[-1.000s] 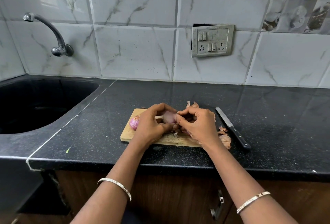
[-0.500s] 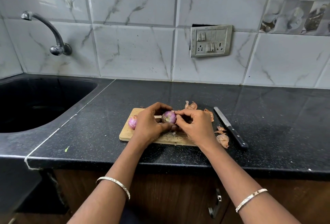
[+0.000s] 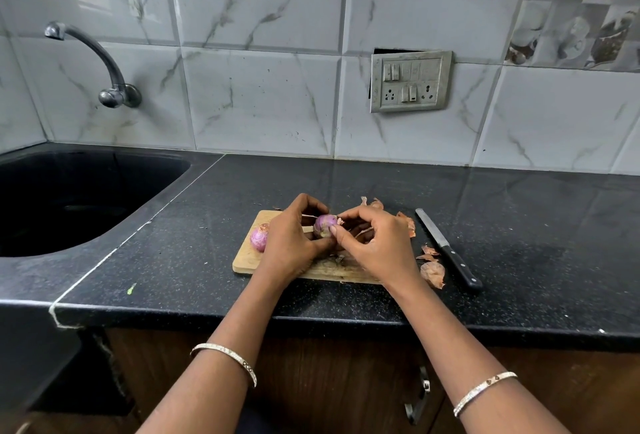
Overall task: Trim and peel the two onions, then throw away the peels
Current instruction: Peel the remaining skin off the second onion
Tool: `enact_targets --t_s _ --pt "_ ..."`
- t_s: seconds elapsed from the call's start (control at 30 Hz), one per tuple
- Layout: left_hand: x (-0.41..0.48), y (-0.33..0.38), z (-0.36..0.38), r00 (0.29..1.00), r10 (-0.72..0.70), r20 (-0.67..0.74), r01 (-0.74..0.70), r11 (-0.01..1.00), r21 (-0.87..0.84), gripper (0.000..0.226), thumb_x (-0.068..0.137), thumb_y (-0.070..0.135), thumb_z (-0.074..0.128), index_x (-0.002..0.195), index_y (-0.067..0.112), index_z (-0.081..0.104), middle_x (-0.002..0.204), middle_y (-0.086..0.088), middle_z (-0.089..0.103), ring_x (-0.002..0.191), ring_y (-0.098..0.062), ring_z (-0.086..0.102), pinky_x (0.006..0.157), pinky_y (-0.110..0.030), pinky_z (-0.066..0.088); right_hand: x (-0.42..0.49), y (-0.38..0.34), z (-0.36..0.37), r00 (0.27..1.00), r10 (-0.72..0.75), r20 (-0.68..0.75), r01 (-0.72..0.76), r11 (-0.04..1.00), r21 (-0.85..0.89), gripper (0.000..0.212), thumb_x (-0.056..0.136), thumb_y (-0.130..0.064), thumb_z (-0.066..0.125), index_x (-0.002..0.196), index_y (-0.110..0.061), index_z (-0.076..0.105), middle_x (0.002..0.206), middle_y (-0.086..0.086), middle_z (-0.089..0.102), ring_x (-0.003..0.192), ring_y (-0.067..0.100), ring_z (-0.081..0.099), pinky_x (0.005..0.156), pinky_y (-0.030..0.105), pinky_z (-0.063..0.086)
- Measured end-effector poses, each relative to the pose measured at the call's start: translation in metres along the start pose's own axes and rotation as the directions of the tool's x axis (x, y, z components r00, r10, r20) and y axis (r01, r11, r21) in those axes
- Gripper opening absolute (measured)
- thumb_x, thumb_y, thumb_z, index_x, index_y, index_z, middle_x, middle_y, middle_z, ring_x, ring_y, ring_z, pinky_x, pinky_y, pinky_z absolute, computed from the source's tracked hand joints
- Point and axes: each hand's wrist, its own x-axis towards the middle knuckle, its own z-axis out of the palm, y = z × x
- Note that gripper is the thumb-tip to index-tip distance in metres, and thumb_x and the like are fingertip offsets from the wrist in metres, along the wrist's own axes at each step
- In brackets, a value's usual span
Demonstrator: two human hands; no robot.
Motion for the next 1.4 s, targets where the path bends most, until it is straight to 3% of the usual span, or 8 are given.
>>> enact_targets --t_s 0.3,0.53,0.67,0.8,1.0,1.13,1.23,1.4 --pt "0.0 0.0033 -0.0028 0.997 0.059 0.044 -0.061 0.996 0.064 0.055 0.061 0.021 0.097 0.109 0.029 0.071 0.11 0.01 0.071 0.098 -0.001 0.066 0.085 -0.026 0.059 0.0026 0.005 0.0001 0.996 0.049 -0.074 -0.047 0.999 0.019 0.005 0.089 -0.016 0.076 0.083 -0.018 0.074 0.073 -0.014 0.068 0.071 0.003 0.065 0.063 0.007 0.043" --pt "0.0013 0.0009 -0.0026 0.999 0.037 0.036 -0.039 0.997 0.059 0.052 0.058 0.021 0.098 0.101 0.031 0.071 0.111 0.006 0.068 0.1 -0.006 0.067 0.085 -0.031 0.06 0.0042 0.0057 -0.0003 0.997 0.059 -0.044 -0.058 0.998 0.029 0.019 0.082 -0.007 0.07 0.096 -0.018 0.077 0.093 -0.013 0.069 0.088 0.003 0.066 0.077 0.017 0.052" --pt "0.0018 -0.0004 -0.0011 1.0 0.023 0.021 -0.024 0.999 0.027 0.043 0.066 0.011 0.092 0.1 0.024 0.069 0.111 0.002 0.068 0.101 -0.014 0.068 0.078 -0.029 0.061 0.0027 0.0035 0.0002 0.996 0.075 0.043 -0.08 0.99 0.12 0.014 0.082 -0.018 0.08 0.097 -0.018 0.08 0.085 -0.013 0.074 0.076 0.0 0.069 0.067 0.013 0.05" --pt "0.0021 -0.0024 -0.0013 1.0 0.008 0.027 -0.008 0.999 0.034 0.043 0.065 0.013 0.092 0.099 0.025 0.068 0.11 0.004 0.069 0.097 -0.014 0.068 0.082 -0.04 0.061 0.0025 0.0067 0.0007 0.994 0.098 0.056 -0.106 0.979 0.172 0.018 0.081 -0.018 0.083 0.099 -0.016 0.082 0.089 -0.007 0.078 0.079 -0.001 0.071 0.071 0.014 0.053" --pt "0.0012 0.0014 -0.0021 0.998 -0.009 0.054 0.007 0.999 0.042 0.054 0.059 0.021 0.098 0.103 0.022 0.068 0.108 0.004 0.071 0.095 -0.012 0.069 0.084 -0.032 0.06 0.0025 0.0075 -0.0035 0.989 0.143 0.043 -0.149 0.961 0.232 0.016 0.083 -0.005 0.078 0.096 -0.012 0.082 0.091 -0.003 0.079 0.086 -0.001 0.072 0.077 0.014 0.054" --pt "-0.0002 0.0033 -0.0023 0.999 -0.02 0.048 0.019 0.999 0.032 0.053 0.06 0.02 0.097 0.104 0.02 0.067 0.106 0.005 0.071 0.094 -0.012 0.07 0.082 -0.03 0.06 0.0024 0.007 -0.0031 0.986 0.154 0.063 -0.166 0.951 0.261 0.015 0.083 -0.01 0.081 0.097 -0.013 0.082 0.087 -0.004 0.079 0.079 -0.001 0.072 0.072 0.015 0.054" --pt "-0.0006 0.0037 -0.0016 0.999 -0.025 0.036 0.024 0.999 0.033 0.046 0.065 0.014 0.094 0.103 0.019 0.067 0.106 0.004 0.071 0.093 -0.013 0.07 0.081 -0.035 0.061 0.0008 0.0058 -0.0017 0.985 0.15 0.087 -0.17 0.939 0.299 0.019 0.08 -0.017 0.085 0.099 -0.014 0.082 0.086 -0.004 0.079 0.077 0.008 0.075 0.072 0.025 0.06" --pt "-0.0006 0.0041 -0.001 0.999 -0.018 0.033 0.016 0.998 0.059 0.05 0.062 0.018 0.096 0.102 0.019 0.067 0.106 0.005 0.07 0.092 -0.012 0.069 0.079 -0.031 0.061 0.001 0.0067 -0.0011 0.983 0.163 0.083 -0.181 0.933 0.312 0.017 0.08 -0.009 0.083 0.096 -0.013 0.082 0.087 -0.003 0.079 0.079 0.009 0.076 0.075 0.027 0.061"
